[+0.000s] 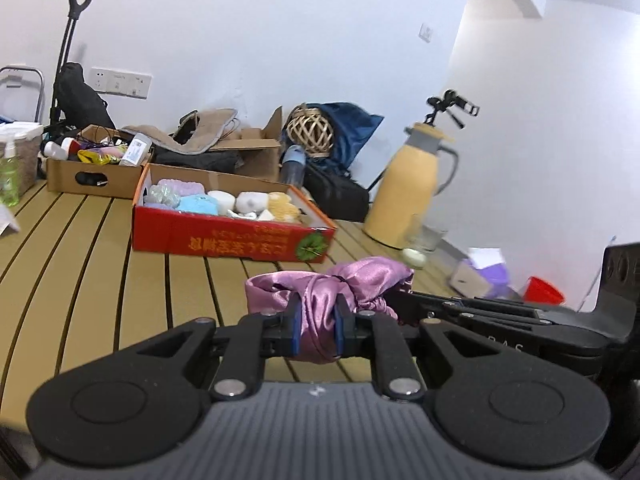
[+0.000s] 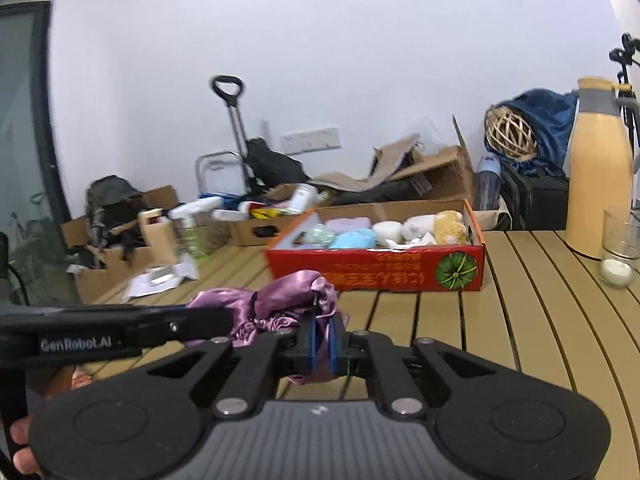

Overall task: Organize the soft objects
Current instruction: 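Carry the pink satin cloth into the box and release it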

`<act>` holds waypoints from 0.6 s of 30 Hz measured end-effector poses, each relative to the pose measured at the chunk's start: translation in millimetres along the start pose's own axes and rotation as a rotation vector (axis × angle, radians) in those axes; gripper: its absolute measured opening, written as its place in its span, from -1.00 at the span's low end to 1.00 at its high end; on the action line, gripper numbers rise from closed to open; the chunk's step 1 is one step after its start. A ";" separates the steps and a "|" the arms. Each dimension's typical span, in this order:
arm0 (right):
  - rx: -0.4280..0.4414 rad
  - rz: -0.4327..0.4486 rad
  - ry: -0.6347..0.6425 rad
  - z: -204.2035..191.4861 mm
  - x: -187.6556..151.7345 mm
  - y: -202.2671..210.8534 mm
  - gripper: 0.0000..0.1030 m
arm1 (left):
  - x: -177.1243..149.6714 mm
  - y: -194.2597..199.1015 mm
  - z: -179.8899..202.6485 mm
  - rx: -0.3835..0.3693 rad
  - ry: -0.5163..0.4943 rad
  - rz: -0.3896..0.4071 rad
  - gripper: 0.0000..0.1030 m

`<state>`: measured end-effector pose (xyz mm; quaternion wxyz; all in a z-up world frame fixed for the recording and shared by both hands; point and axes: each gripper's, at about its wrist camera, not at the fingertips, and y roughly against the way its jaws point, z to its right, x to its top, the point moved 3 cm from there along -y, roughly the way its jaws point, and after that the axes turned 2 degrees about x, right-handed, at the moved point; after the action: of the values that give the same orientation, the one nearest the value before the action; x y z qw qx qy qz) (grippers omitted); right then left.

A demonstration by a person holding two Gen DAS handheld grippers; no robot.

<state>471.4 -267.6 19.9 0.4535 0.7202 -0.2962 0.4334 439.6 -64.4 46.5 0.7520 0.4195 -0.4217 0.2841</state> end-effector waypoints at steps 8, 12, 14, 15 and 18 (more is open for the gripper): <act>0.011 0.054 -0.023 -37.9 -26.9 82.7 -0.88 | -17.1 65.7 30.7 -0.007 -0.041 0.044 -0.70; 0.007 0.077 -0.004 -49.7 -28.4 102.4 -0.88 | -19.3 81.5 35.5 -0.010 -0.048 0.067 -0.70; 0.006 0.084 0.001 -53.8 -27.8 107.0 -0.88 | -19.2 85.1 35.5 -0.010 -0.049 0.073 -0.70; 0.006 0.087 0.003 -55.4 -27.6 108.5 -0.87 | -19.0 86.2 34.9 -0.011 -0.048 0.074 -0.70; 0.005 0.089 0.006 -59.0 -27.0 109.6 -0.87 | -18.7 85.2 33.1 -0.010 -0.044 0.075 -0.70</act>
<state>348.5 -258.3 51.9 0.4328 0.7063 -0.3253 0.4561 350.9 -53.1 73.1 0.7335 0.4058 -0.4551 0.3005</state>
